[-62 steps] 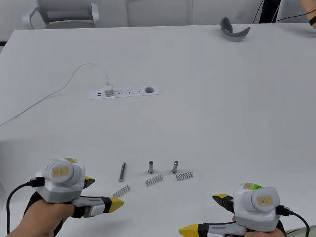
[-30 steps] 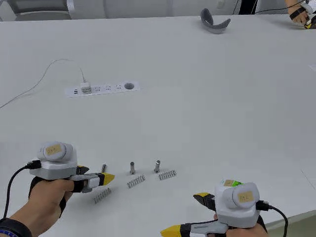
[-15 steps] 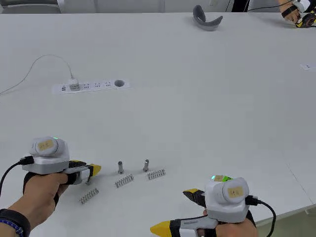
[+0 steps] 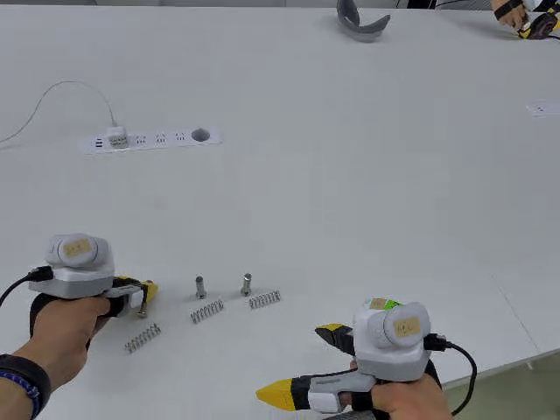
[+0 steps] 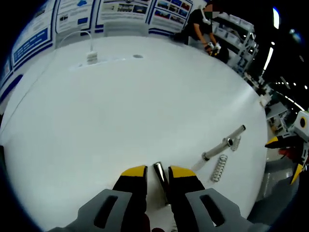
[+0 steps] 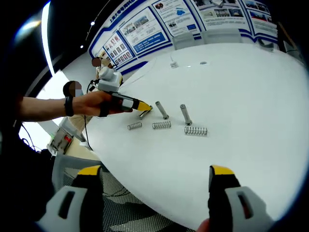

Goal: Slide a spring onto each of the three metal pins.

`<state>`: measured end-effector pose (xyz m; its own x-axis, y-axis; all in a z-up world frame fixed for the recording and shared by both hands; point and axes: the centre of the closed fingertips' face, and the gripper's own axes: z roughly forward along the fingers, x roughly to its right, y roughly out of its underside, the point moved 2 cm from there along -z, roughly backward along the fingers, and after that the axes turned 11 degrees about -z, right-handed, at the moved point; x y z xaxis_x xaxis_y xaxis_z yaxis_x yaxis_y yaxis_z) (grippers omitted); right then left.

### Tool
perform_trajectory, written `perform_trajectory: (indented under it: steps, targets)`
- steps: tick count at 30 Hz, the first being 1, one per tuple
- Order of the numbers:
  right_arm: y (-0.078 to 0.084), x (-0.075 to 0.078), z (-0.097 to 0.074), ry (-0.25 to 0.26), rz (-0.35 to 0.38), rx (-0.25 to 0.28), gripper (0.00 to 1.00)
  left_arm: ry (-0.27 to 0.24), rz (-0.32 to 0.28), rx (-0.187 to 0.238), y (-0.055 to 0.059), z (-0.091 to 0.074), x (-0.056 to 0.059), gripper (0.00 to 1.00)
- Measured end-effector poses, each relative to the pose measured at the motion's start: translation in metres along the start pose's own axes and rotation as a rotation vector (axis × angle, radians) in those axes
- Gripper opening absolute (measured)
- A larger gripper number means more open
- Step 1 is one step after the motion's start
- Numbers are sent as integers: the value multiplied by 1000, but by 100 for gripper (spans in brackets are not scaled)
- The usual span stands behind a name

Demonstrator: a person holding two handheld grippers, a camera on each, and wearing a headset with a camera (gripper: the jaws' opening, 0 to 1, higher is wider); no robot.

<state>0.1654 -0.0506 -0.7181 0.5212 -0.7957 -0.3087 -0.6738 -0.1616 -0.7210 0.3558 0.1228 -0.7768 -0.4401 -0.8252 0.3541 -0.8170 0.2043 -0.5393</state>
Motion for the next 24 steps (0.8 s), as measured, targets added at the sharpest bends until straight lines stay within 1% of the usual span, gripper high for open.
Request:
perform_trajectory:
  steps: [4,5,7,8,10,12,13,14,16,18,20,21,22,23,24]
  targets:
    - [0,1,0,-3,-2,-3,92,-19,11,3,-1,4,2,16]
    - [0,2,0,-2,1,-3,92,-40,33,1,0,4,1,15]
    - [1,4,1,-1,9,-2,92,-61,66,-2,1,4,2,15]
    - [0,4,1,0,11,-1,92,-76,102,0,0,4,1,15]
    - [0,4,2,-2,12,1,92,-97,165,-12,2,4,3,15]
    - [-1,4,3,-5,9,2,92,-110,189,-19,2,5,4,15]
    - [-1,3,3,-6,8,2,92,-119,191,-23,3,5,5,15]
    - [-1,3,4,-8,8,2,92,-141,213,-27,2,5,3,14]
    - [0,2,5,-11,10,1,92,-167,220,-31,1,7,2,13]
    - [1,1,6,-13,13,-6,92,-173,239,-35,2,7,3,12]
    - [2,0,6,-16,12,-9,92,-185,226,-33,2,7,3,11]
    - [2,0,6,-17,10,-8,92,-193,217,-29,2,6,1,9]
    - [2,-1,6,-17,10,-7,92,-196,204,-31,3,6,0,8]
    - [2,0,6,-17,11,-5,92,-192,205,-28,2,6,0,8]
    - [2,0,5,-16,12,-5,92,-186,162,-36,3,6,1,8]
